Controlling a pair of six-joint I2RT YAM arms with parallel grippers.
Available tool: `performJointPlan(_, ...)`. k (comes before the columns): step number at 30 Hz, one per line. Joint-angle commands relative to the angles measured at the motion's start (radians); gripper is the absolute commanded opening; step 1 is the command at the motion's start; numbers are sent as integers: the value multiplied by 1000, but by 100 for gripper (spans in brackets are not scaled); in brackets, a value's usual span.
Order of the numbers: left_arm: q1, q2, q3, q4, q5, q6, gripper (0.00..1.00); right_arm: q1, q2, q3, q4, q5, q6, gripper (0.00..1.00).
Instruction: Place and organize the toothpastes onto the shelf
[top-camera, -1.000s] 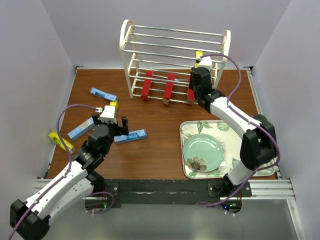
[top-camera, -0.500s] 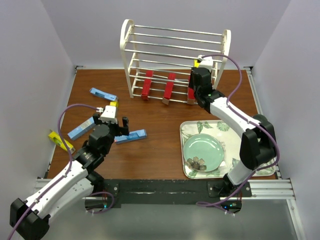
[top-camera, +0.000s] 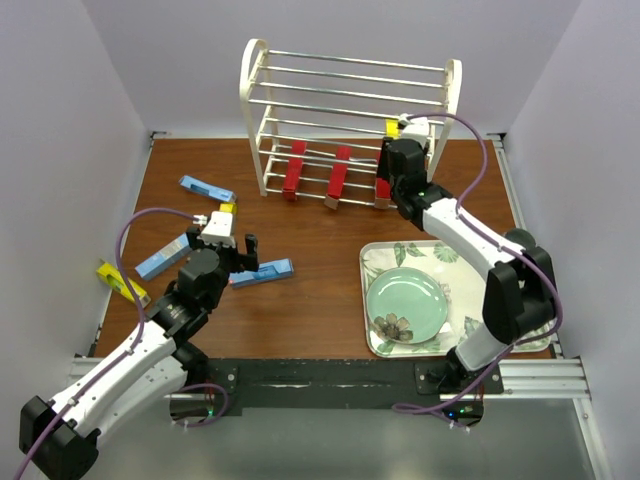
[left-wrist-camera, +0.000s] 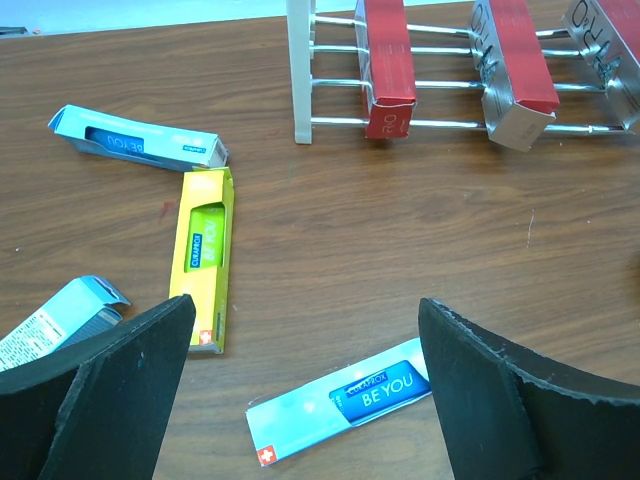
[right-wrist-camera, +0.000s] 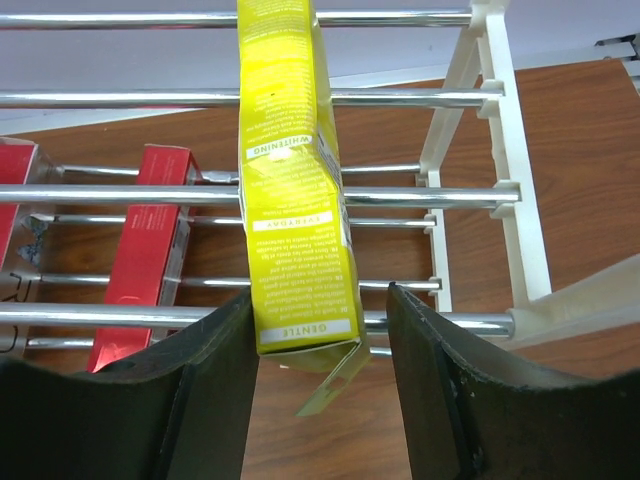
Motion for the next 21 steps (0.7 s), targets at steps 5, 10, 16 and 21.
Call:
performJointPlan(5,-6,-5,-3,34,-5,-10,99,-5,-98,-25,28,-26,36,56)
performJointPlan(10,-6,-3,-1,34,-6,-10,99,-5,-103,-31,26,-64,44,56)
performJointPlan(16,-6,1,-3,34,-6,-11,99,-5,-104,-30,21,-70,53,56)
performJointPlan(21,-8,3,-1,34,-5,-11,99,-5,-104,-30,21,-75,62,56)
